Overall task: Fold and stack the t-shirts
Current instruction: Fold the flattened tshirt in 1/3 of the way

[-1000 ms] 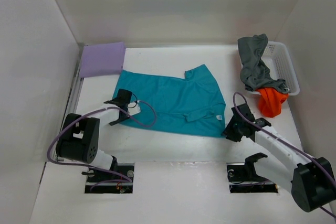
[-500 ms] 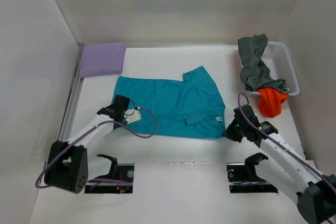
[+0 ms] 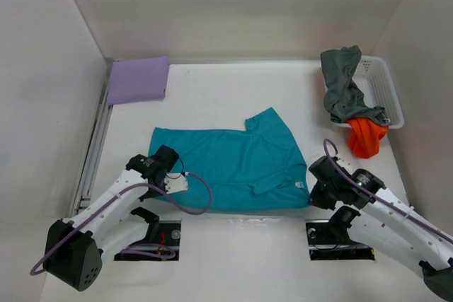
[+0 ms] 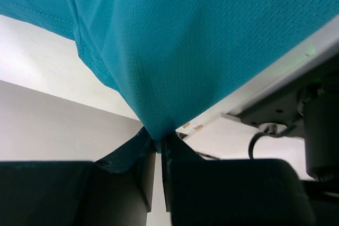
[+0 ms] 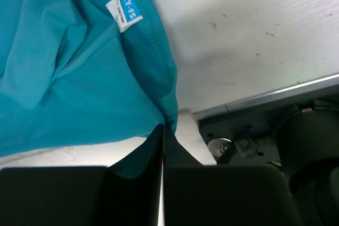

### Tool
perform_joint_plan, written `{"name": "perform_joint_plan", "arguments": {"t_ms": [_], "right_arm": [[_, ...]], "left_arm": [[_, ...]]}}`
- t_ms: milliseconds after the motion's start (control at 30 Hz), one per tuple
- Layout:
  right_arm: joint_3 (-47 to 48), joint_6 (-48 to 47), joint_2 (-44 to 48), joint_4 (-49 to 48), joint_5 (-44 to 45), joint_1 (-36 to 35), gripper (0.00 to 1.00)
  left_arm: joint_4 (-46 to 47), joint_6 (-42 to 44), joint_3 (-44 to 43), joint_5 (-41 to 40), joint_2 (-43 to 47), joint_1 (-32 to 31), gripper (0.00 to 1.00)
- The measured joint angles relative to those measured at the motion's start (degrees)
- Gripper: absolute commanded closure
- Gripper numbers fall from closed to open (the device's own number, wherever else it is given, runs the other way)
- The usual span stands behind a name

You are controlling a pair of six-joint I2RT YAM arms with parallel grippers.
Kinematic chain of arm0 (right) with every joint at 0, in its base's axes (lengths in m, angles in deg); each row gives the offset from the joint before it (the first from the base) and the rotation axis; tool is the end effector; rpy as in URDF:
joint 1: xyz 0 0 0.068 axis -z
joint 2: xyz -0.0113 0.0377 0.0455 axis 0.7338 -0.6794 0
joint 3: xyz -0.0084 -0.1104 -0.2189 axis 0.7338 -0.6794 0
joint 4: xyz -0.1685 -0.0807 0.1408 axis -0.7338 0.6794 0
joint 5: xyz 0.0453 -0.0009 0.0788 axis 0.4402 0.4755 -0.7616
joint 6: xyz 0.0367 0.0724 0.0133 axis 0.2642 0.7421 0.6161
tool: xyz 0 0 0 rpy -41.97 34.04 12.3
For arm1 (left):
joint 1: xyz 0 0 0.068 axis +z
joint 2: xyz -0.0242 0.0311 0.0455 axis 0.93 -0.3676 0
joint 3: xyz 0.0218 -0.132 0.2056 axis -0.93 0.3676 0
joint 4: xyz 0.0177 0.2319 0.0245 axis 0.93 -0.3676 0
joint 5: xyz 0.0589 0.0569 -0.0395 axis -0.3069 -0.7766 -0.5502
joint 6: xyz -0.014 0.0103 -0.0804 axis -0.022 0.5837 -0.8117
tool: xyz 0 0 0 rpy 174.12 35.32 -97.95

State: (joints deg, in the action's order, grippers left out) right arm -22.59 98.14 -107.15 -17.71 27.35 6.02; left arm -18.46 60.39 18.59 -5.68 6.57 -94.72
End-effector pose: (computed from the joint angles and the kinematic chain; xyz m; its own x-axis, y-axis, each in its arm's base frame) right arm 0.0838 0.0581 0.1672 -0.8330 0.4889 -0.2590 0.4363 0.8684 0.2358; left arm 0.1110 -0.0284 0.1409 -0.2834 0.9345 0.2155 0.9402 0.2265 0.2544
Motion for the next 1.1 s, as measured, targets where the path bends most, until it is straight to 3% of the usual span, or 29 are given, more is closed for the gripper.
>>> {"name": "perform_joint_plan", "arguments": {"t_ms": [33, 100, 200, 400, 533, 633, 800, 967, 1100], "right_arm": [[0.2, 0.9, 0.0, 0.9, 0.3, -0.6, 0.9], [0.5, 2.3, 0.1, 2.0, 0.8, -1.4, 0.71], [0.8, 3.5, 0.2, 3.5, 1.6, -1.7, 0.59], [5.4, 2.4, -0.7, 5.0, 4.0, -1.4, 0.55], [14.9, -4.9, -6.9, 2.0, 5.7, 2.4, 0.5], [24.5, -15.5, -19.8, -5.4, 3.5, 8.8, 0.47], [43.6, -30.6, -49.5, -19.2, -2.3, 17.7, 0.45], [65.9, -39.8, -77.3, -24.1, -4.6, 21.2, 0.44], [79.5, -43.1, -92.6, -23.0, -5.2, 22.4, 0.43]], "left_arm": [[-0.7, -0.1, 0.0, 0.0, 0.0, 0.0, 0.89], [-1.6, -0.3, 0.0, 0.0, 0.0, 0.0, 0.7], [-2.6, -0.6, 0.0, -0.4, -0.3, 0.0, 0.44], [-3.1, 0.7, -0.7, -4.0, -1.4, 1.5, 0.37], [-8.2, 3.1, -8.0, -2.8, -2.5, 5.8, 0.3], [-6.1, 5.7, -19.5, 0.0, -6.5, 13.9, 0.29], [9.2, 4.5, -34.1, 6.0, -20.1, 27.3, 0.29], [19.1, -4.3, -41.2, 11.1, -36.3, 30.9, 0.3], [22.4, -12.5, -45.6, 15.7, -46.8, 31.1, 0.31]]}}
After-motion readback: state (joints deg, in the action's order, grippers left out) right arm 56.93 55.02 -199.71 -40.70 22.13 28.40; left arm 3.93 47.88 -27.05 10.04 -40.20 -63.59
